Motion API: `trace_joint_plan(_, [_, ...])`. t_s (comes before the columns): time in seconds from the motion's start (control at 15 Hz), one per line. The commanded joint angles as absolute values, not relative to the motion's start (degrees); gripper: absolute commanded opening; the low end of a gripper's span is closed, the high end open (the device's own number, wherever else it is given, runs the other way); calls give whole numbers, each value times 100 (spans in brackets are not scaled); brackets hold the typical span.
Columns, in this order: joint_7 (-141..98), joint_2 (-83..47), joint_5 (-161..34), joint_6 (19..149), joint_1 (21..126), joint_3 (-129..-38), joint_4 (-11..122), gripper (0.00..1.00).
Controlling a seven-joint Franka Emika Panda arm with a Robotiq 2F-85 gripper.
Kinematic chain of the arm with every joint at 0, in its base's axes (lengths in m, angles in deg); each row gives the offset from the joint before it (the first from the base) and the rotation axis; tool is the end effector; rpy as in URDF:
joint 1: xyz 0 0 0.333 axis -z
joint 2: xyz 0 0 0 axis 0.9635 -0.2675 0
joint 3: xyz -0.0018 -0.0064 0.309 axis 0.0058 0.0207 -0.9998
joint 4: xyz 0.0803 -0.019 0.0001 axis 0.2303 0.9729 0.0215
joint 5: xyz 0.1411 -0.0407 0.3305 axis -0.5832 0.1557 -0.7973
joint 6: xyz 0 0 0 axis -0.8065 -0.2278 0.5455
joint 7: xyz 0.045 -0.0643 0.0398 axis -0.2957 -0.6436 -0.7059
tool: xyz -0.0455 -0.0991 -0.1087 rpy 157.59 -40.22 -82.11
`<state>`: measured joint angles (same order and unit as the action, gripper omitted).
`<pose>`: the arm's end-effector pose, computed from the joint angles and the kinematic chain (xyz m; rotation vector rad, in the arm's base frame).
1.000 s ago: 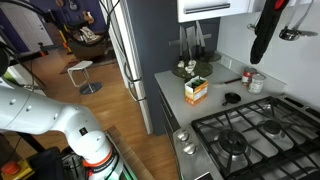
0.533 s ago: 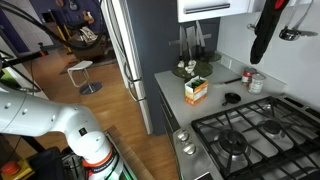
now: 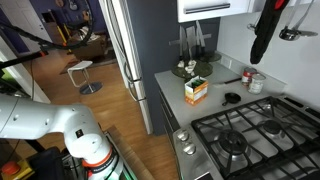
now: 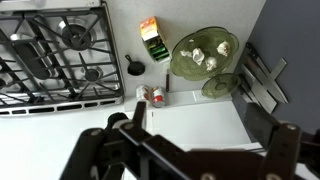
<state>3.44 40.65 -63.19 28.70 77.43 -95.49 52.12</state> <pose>0.2146 0.0449 0.8312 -2.9161 0.6982 -0.8796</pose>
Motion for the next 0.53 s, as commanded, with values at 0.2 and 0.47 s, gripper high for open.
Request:
trace_joint_plan(0.2, [267, 4558, -6323, 2949, 8069, -9616, 5442, 100])
trace_joint_plan(0.47, [270, 4370, -6418, 2870, 8107, -9621, 5211, 100])
